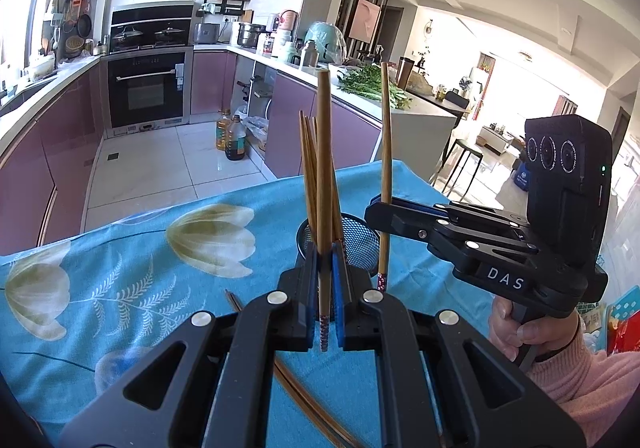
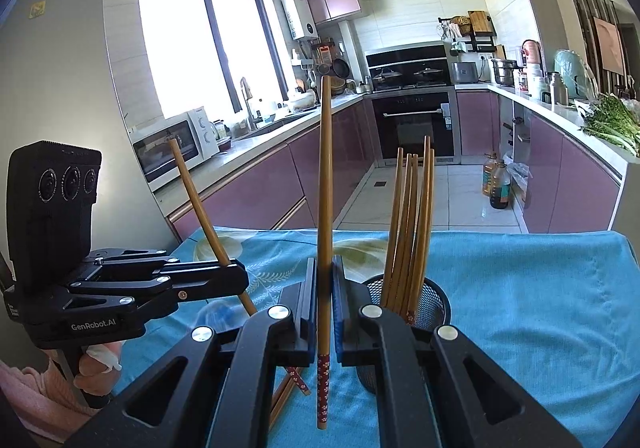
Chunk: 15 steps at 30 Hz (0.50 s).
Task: Organize utensils
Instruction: 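Hold both chopsticks upright above the mesh cup opening with both tools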
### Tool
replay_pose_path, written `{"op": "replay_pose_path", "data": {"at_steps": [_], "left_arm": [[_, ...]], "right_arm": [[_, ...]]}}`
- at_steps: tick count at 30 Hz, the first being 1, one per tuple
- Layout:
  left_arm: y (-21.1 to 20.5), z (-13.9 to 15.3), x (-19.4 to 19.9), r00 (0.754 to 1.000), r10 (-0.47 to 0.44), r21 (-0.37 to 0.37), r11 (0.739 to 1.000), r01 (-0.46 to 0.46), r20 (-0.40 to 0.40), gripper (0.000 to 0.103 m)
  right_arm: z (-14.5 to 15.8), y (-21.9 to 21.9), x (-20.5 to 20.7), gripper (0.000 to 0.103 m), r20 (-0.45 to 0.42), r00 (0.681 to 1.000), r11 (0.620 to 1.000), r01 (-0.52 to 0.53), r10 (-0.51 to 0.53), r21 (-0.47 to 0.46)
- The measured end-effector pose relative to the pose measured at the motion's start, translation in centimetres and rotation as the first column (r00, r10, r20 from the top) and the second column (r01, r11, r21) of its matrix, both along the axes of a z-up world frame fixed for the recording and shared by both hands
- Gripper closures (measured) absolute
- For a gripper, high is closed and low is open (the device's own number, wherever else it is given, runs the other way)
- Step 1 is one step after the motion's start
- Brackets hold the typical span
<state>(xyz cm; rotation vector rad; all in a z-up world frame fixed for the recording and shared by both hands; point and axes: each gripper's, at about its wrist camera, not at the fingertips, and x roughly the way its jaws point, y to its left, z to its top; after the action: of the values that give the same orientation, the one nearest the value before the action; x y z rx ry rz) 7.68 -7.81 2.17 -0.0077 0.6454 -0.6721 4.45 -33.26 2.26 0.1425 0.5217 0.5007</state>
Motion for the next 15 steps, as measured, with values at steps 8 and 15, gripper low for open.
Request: {"op": "replay_pose_path", "data": {"at_steps": [8, 15], "left_arm": [[-0.3, 0.57, 0.37, 1.0, -0.001, 0.001, 1.0, 0.001, 0.017, 0.096], [-0.53, 1.08, 0.44, 1.0, -0.001, 0.002, 1.0, 0.001, 0.027, 0.096]], "right_arm": [[0.11, -0.29, 0.04, 0.097, 0.007, 1.0, 1.0, -0.002, 0.002, 0.006], [0.36, -0.44, 0.25, 0.097, 0.014, 1.0, 1.0, -0.002, 0.002, 0.008]]}}
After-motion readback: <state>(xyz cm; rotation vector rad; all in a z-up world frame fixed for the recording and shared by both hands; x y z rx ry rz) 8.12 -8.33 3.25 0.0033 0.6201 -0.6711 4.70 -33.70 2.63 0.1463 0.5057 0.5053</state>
